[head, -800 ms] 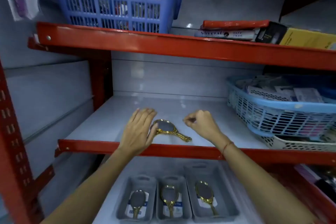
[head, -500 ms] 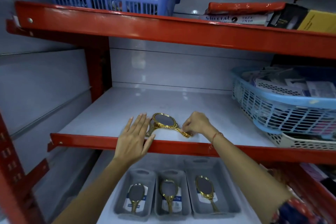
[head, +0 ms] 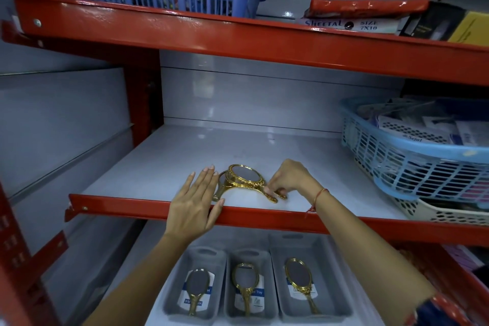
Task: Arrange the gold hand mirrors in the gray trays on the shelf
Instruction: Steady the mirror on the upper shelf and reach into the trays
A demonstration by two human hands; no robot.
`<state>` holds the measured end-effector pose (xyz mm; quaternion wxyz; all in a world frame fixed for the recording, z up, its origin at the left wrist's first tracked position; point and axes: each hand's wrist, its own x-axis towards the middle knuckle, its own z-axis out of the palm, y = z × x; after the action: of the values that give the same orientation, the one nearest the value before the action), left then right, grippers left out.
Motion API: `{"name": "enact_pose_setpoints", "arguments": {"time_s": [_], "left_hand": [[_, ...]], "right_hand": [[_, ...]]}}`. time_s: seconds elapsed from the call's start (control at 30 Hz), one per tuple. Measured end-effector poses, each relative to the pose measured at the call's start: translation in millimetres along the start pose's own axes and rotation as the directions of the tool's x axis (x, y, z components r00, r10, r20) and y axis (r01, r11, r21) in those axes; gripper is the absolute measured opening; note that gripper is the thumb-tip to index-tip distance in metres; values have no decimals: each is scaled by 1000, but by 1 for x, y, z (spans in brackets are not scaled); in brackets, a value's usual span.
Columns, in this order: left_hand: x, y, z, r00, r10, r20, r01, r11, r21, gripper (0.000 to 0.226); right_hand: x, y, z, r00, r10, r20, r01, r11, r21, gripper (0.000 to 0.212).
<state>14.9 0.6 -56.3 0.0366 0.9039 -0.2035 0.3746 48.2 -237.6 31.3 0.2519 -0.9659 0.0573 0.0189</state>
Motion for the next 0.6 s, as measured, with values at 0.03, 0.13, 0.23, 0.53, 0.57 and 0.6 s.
{"name": "enact_pose_setpoints", "arguments": {"time_s": [0.03,0.13,0.23,0.53,0.57,0.6], "left_hand": [[0,0,-1,1000,-3,6,3,1000,1,63],[-2,1,-2,1000,-10,23,10,1000,0,64],[-2,2,-4,999,-14,30,14,1000,3,65],[-4,6,-10,992,-37,121,36,999,10,78],[-4,7,-10,992,-37,119,36,999,12,78],[-5,8,-10,991,-39,125,37,999,13,79]], "right_hand": [[-5,1,-3,1000,0,-5,0,1000,31,40],[-31,6,-16,999,-19,-34,24,988,156,34],[-63,17,-26,995,-44,-85,69,947,315,29],[-159,78,-15,996,-55,63,9,823,568,21],[-165,86,-11,995,-48,87,-9,829,559,20],[-171,96,-6,993,-38,110,-29,838,545,20]]}}
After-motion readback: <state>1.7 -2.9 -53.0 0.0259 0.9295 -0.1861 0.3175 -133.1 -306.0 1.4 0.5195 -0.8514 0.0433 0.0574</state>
